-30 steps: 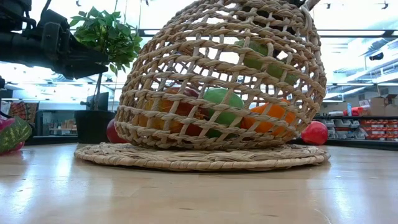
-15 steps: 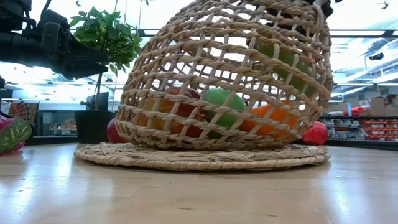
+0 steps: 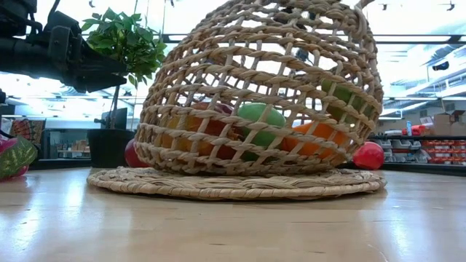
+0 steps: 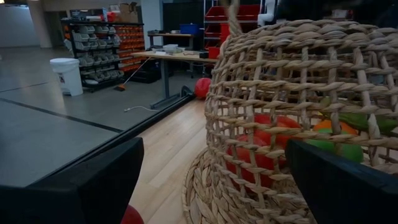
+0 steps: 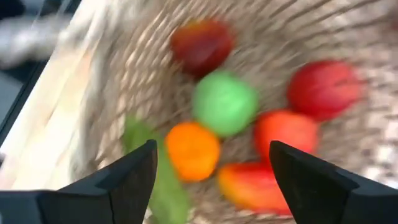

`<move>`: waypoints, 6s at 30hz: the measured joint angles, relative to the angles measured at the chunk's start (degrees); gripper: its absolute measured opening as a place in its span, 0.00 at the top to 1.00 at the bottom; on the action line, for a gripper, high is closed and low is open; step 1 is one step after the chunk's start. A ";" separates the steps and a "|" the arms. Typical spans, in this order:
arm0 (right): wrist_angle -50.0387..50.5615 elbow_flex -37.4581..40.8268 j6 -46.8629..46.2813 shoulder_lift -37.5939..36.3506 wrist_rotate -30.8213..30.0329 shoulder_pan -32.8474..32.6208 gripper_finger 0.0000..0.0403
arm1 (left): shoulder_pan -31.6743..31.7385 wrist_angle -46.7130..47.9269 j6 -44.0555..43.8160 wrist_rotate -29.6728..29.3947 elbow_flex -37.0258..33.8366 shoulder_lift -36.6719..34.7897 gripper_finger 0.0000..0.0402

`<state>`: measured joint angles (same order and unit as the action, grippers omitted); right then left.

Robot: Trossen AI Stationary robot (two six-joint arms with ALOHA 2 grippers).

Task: Build produce basket
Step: Put the yellow bell pepper into the brown basket

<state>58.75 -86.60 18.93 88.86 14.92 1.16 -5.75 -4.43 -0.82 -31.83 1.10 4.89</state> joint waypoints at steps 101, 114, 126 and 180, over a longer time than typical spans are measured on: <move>5.52 49.52 -112.67 -33.66 -26.17 -51.62 0.03 | 0.00 -0.02 0.00 0.00 0.00 -0.01 0.01; -2.30 54.76 -119.87 -32.17 -26.65 -51.24 0.03 | 0.00 -0.02 0.00 -0.01 0.01 -0.02 0.01; -13.74 61.35 -119.26 -29.90 -24.51 -49.64 0.03 | 0.00 -0.01 0.00 -0.02 0.01 -0.01 0.01; -10.84 16.98 -59.01 -31.77 -55.24 -44.07 0.20 | 0.02 -0.02 0.00 0.00 0.02 -0.02 0.01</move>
<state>47.91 -69.63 -40.08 57.09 -40.32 -42.91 -5.74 -4.45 -0.82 -31.83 1.13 4.86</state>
